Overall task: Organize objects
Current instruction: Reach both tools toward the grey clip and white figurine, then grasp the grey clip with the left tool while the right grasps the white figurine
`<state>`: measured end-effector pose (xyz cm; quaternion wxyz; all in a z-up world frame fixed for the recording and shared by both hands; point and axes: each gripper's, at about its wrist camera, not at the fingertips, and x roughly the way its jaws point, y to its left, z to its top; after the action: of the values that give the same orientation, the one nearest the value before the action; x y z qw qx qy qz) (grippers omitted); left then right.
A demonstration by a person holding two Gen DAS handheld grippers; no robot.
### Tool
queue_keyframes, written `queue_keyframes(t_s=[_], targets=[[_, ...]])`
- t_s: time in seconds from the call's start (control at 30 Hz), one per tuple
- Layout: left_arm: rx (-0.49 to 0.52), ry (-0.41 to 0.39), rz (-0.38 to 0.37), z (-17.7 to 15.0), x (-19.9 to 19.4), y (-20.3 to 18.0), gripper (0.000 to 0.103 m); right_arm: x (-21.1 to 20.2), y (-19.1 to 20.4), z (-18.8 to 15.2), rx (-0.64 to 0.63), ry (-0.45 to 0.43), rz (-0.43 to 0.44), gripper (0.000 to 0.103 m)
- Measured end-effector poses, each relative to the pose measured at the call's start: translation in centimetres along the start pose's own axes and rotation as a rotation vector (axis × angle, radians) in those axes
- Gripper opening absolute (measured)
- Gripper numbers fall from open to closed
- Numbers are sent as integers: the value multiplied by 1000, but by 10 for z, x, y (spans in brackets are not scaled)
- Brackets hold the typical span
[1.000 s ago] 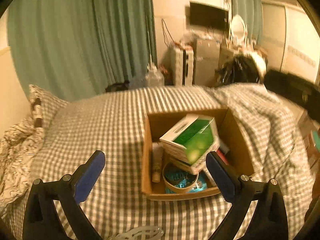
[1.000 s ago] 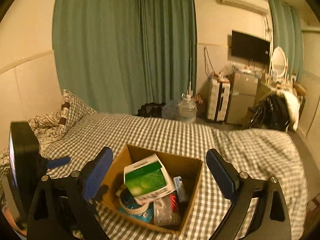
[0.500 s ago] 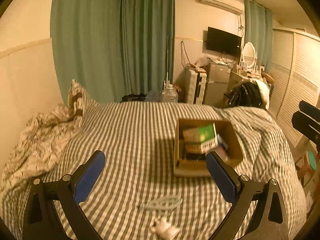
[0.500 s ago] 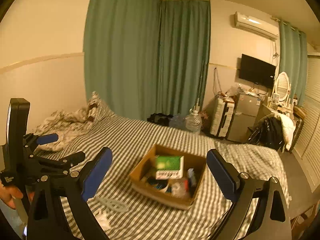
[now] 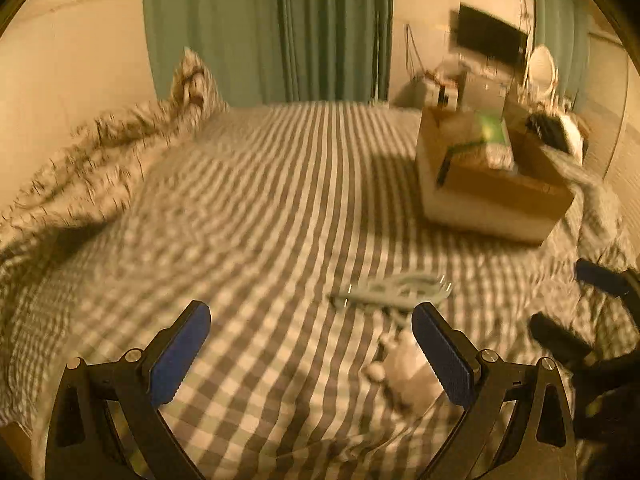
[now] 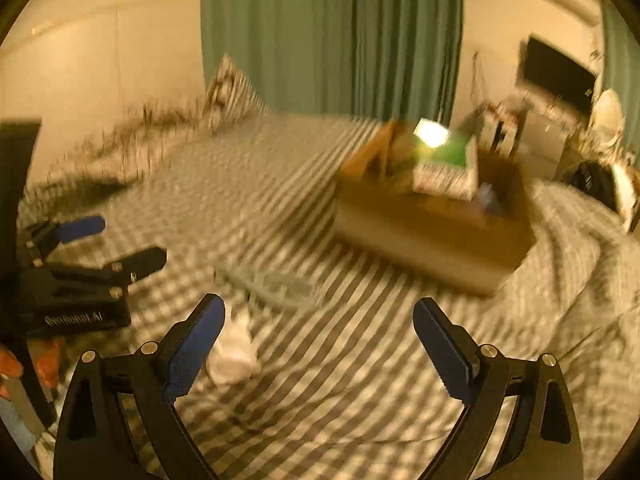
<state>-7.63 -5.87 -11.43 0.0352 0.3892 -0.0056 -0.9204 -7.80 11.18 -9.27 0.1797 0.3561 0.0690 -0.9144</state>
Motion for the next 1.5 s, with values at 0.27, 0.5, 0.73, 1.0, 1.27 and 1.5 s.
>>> queue_keyframes(t_s=[0.27, 0.5, 0.73, 1.0, 1.27, 1.5], targets=[[9, 67, 23, -10, 23, 4, 103, 71, 32, -34, -56, 180, 145, 93], [-18, 90, 6, -9, 27, 8, 103, 92, 47, -41, -106, 239, 168, 51], [-6, 104, -1, -4, 20, 0, 103, 53, 20, -32, -70, 158, 128, 51], [128, 63, -88, 10, 26, -57, 103, 6, -54, -8, 3, 63, -33, 51], [468, 51, -65, 14, 89, -116, 103, -4, -106, -11, 97, 62, -67, 51], [505, 140, -59, 3, 132, -114, 103, 5, -108, -20, 121, 74, -21, 51]])
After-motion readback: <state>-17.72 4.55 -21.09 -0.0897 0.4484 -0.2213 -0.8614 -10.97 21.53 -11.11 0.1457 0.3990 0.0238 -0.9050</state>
